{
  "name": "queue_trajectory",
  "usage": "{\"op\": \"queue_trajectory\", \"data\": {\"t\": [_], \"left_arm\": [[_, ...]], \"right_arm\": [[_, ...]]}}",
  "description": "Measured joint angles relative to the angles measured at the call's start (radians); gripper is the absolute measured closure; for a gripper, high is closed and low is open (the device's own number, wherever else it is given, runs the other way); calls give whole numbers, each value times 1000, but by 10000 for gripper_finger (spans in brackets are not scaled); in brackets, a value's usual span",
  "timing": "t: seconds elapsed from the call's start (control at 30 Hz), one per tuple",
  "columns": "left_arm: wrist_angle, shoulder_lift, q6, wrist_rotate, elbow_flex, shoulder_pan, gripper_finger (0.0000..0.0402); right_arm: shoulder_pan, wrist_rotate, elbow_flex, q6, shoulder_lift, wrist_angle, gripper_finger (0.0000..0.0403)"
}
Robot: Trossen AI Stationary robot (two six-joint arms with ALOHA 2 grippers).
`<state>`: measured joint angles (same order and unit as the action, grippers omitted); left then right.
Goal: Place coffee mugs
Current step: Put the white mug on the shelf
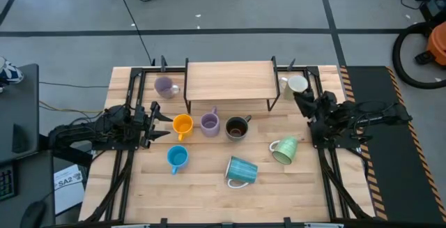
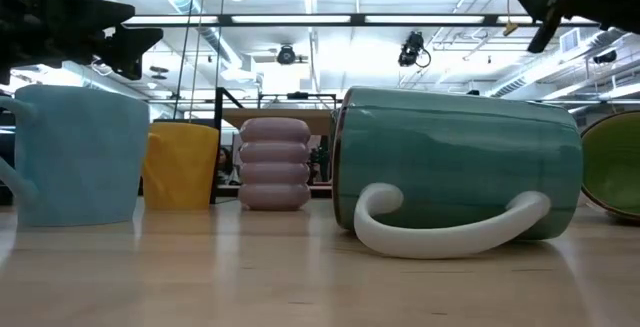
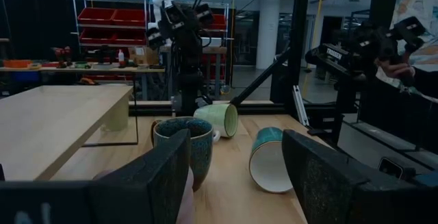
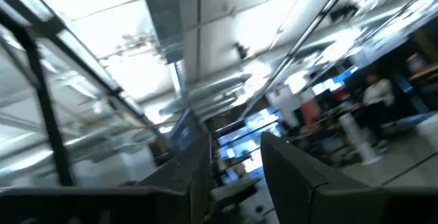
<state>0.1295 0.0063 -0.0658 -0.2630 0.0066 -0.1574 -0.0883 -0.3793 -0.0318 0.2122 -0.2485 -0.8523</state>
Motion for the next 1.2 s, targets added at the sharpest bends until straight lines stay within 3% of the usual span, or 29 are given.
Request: {"op": "queue_trajectory", "data": {"t": [0.17, 0.33, 0.5, 0.77, 0.97, 1.2], "left_arm": [[0, 0, 0, 0, 0, 0, 164], [0, 0, 0, 13, 0, 0, 163], [0, 0, 1, 73, 0, 0, 164], [0, 0, 2, 143, 0, 0, 164], [0, 0, 2, 166, 0, 0, 164], [0, 0, 1, 166, 0, 0, 164]], "right_arm": [[0, -116, -123, -128, -33, 125, 268], [0, -338, -342, -163, -80, 514, 255], [0, -497, -571, -109, -137, 898, 224], [0, -649, -850, 35, -199, 1319, 168], [9, -656, -916, 261, -225, 1589, 163], [88, -459, -916, 612, -280, 1927, 163]]}}
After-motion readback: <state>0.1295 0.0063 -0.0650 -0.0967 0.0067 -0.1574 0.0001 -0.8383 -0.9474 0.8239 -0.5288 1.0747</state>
